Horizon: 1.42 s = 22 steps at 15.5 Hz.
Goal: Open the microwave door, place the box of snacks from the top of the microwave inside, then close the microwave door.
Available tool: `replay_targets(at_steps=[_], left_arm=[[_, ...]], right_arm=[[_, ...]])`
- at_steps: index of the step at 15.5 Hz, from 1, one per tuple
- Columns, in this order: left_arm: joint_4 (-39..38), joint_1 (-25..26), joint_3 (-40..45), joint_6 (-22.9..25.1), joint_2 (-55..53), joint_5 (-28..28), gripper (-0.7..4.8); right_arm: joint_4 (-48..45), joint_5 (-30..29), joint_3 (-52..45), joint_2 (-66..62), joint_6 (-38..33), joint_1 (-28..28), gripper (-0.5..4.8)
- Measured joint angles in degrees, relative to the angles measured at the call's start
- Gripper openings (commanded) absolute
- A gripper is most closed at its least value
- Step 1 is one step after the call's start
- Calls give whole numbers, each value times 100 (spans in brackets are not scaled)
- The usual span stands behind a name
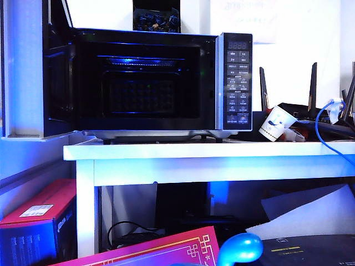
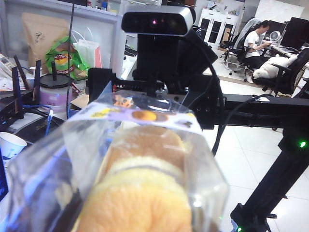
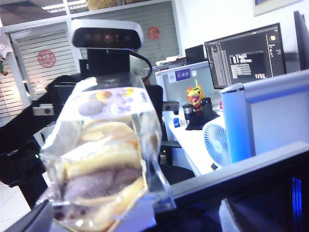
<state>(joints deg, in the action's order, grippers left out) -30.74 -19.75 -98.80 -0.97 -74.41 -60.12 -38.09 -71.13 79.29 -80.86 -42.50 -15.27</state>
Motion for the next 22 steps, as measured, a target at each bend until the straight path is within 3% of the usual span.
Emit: replay_targets(at_steps=[5,11,22], left_arm=[[0,-4,0,0,-7,-31,277],[0,-4,0,-4,-7,-31,277],[-11,4,4,-2,-20,96,277]], right_arm=[[-402,-562,0,9,-531,-9,479],[-407,-247,0,0,-511,-13,479],[-407,-221,2,-302,-511,-151,479]])
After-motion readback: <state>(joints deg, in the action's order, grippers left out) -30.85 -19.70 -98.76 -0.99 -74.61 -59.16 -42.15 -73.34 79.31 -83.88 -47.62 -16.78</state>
